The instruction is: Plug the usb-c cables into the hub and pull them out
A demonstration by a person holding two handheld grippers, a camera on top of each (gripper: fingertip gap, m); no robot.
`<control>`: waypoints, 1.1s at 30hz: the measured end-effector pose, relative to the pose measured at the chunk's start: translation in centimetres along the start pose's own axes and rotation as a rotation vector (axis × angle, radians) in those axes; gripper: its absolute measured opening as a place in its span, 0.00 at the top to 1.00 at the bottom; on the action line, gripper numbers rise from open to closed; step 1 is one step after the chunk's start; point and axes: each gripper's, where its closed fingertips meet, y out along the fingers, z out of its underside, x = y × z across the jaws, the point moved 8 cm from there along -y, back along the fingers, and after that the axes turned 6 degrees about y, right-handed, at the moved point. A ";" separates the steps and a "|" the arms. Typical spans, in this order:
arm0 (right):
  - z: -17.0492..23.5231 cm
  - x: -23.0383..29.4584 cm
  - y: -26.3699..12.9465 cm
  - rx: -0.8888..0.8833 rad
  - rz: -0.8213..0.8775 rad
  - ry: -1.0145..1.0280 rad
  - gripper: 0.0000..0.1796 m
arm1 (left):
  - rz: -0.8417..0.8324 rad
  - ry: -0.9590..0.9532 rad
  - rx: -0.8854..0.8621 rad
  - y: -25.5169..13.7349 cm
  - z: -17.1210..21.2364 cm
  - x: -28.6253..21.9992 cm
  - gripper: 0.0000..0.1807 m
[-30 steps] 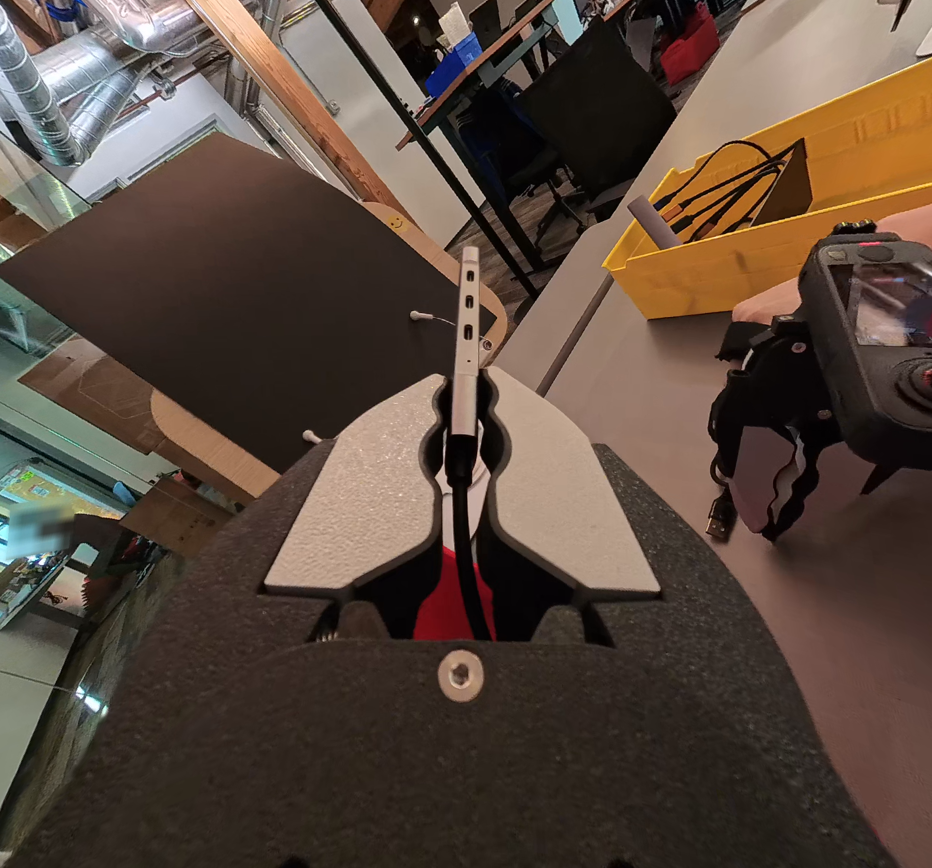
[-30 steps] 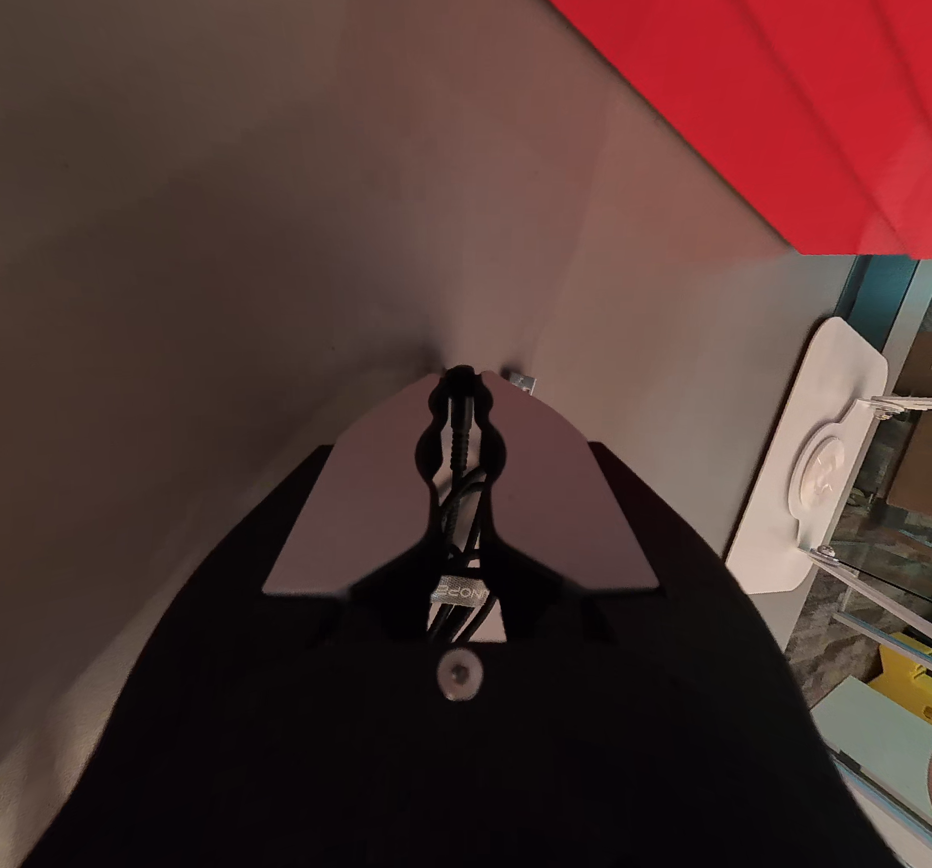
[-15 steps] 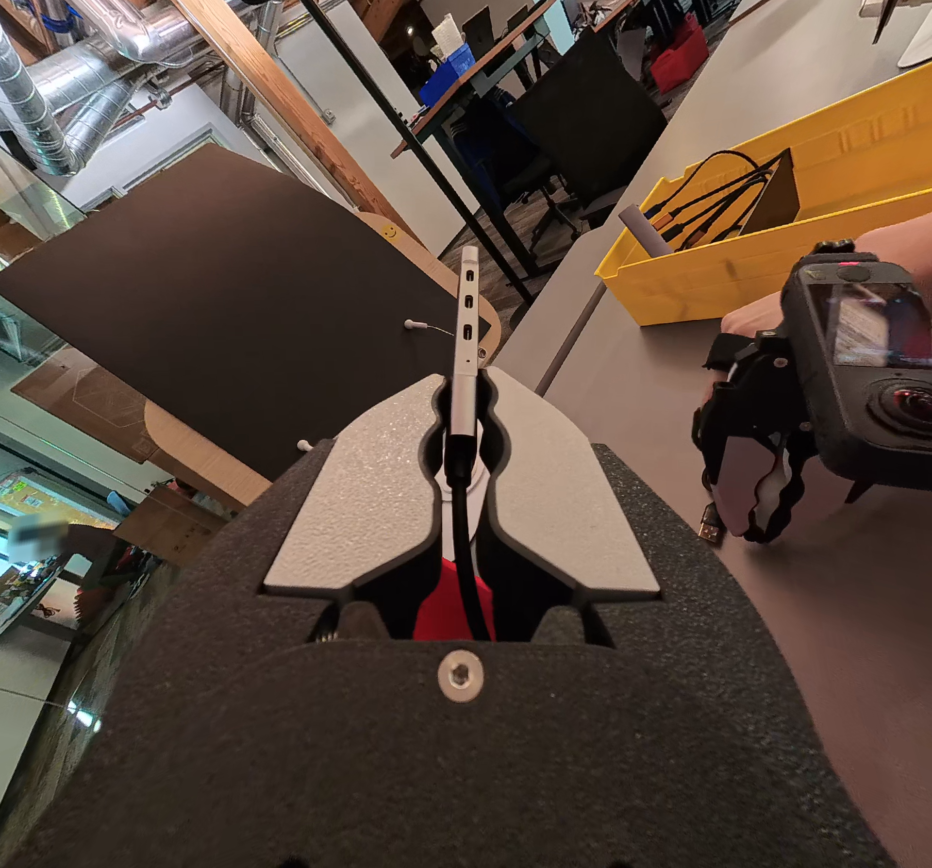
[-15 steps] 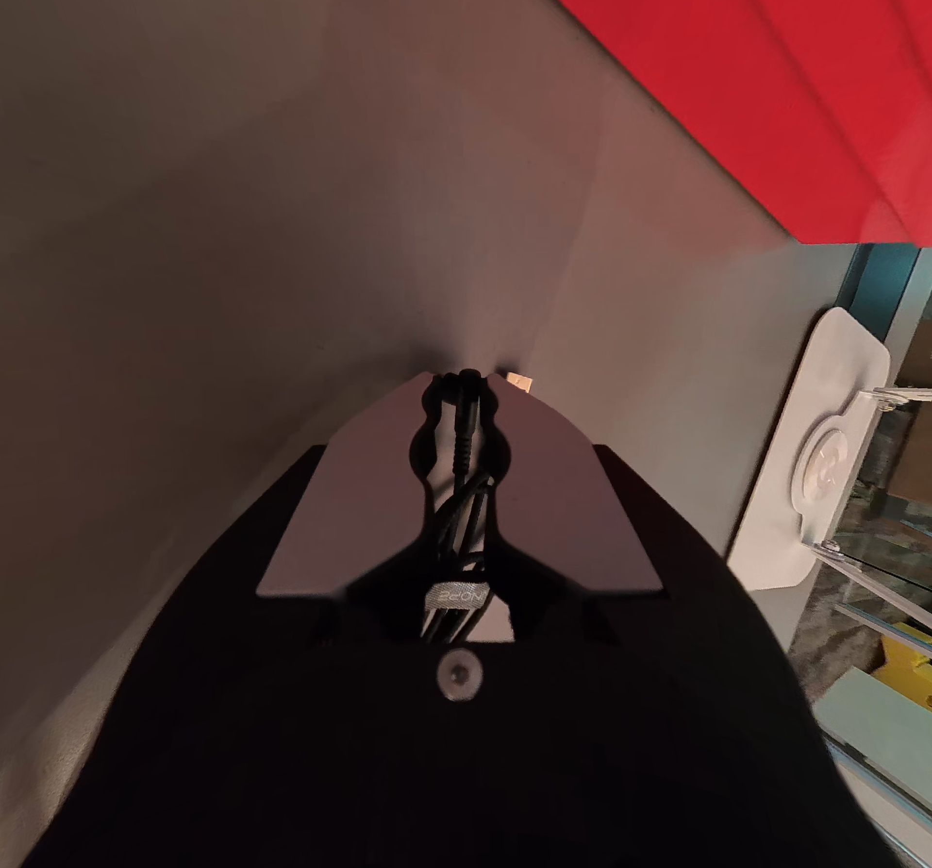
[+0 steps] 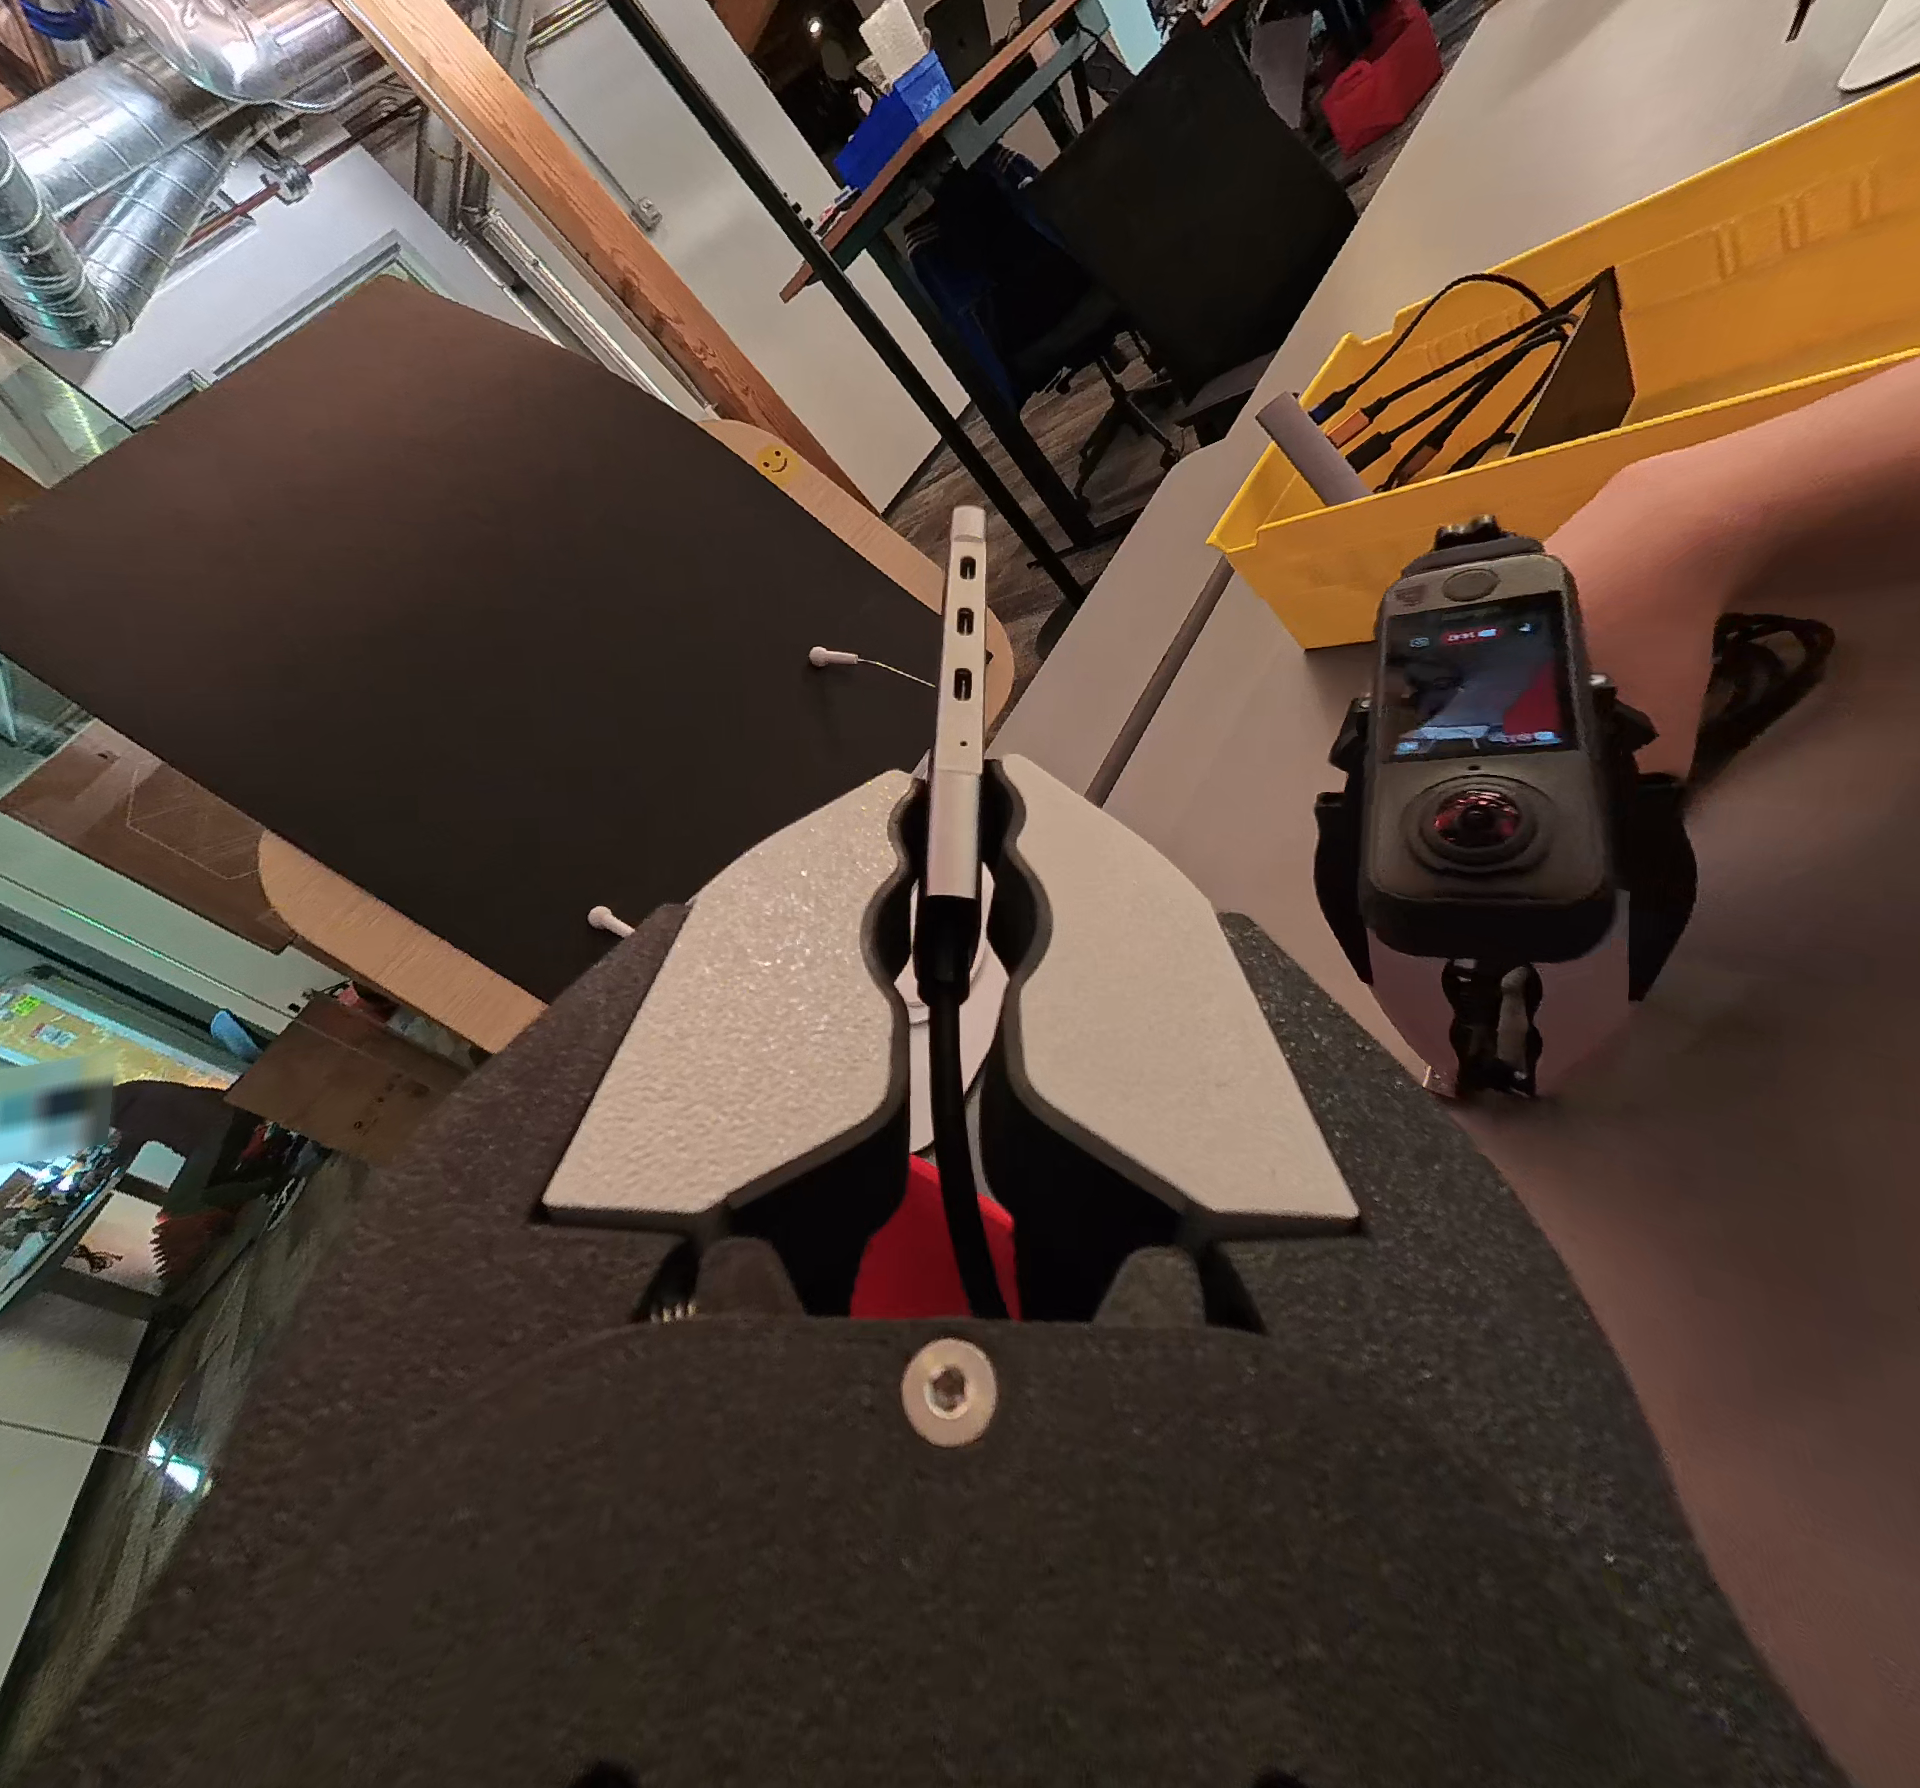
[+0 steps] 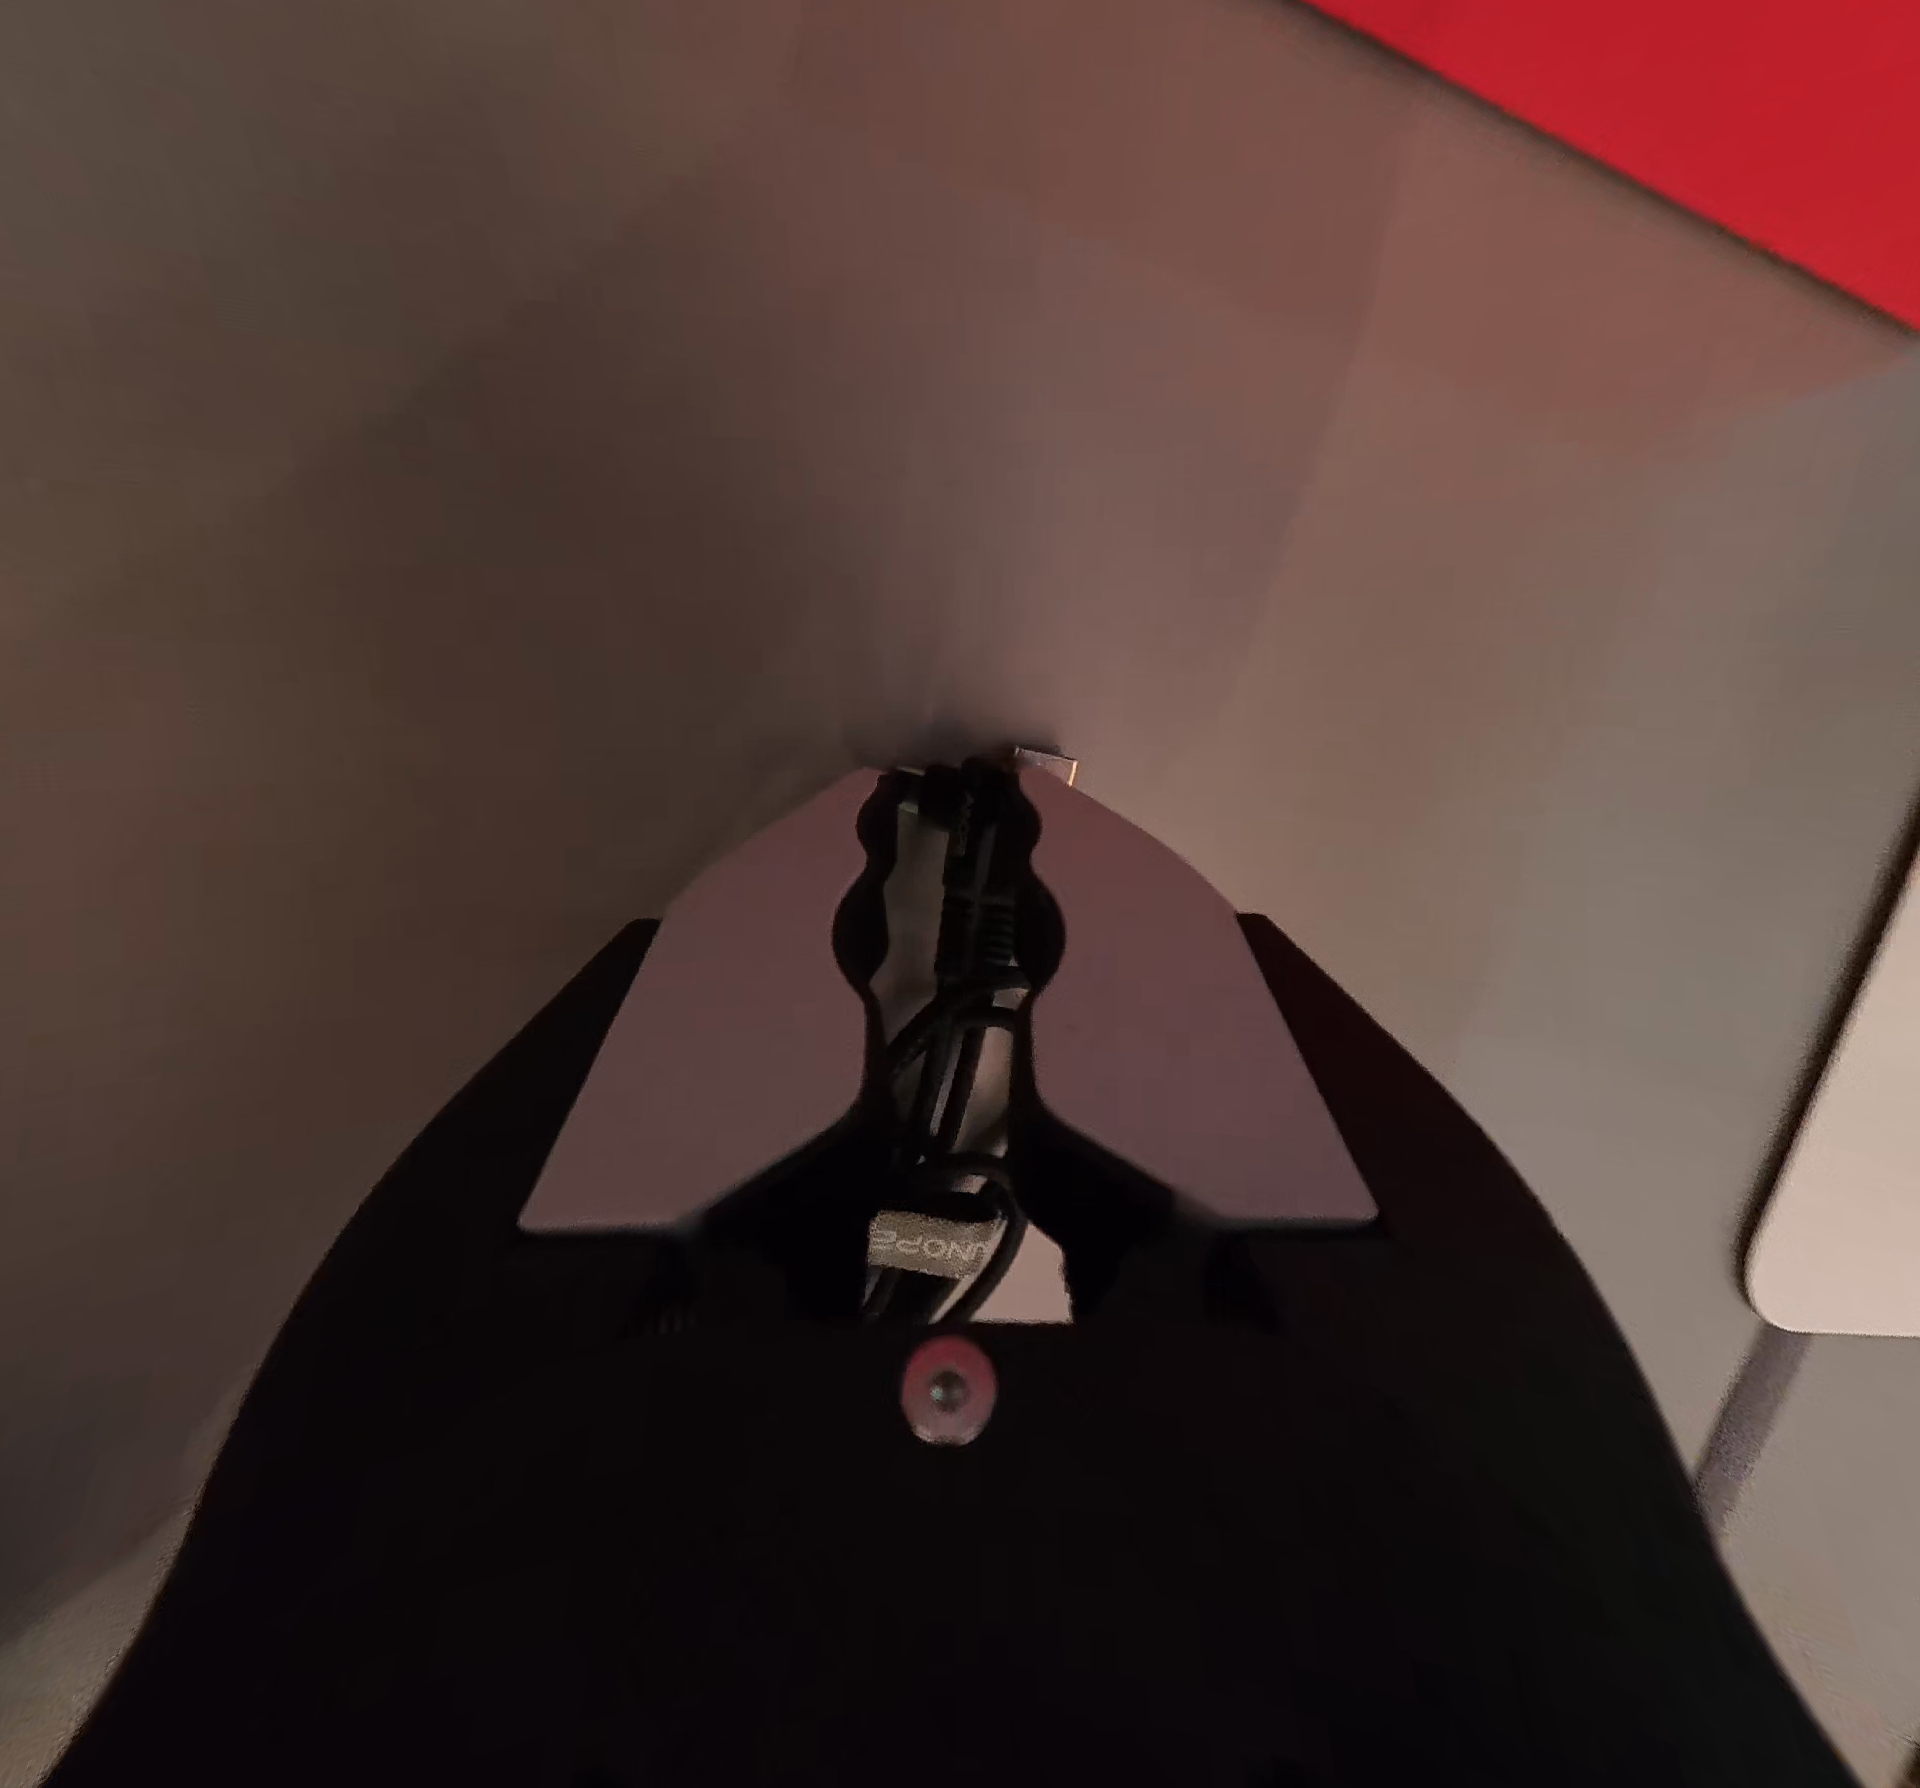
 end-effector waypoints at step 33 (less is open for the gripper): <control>0.5 -1.2 0.3 -0.082 -0.313 0.258 0.92 | 0.008 0.039 0.017 0.8 -0.4 -0.7 0.95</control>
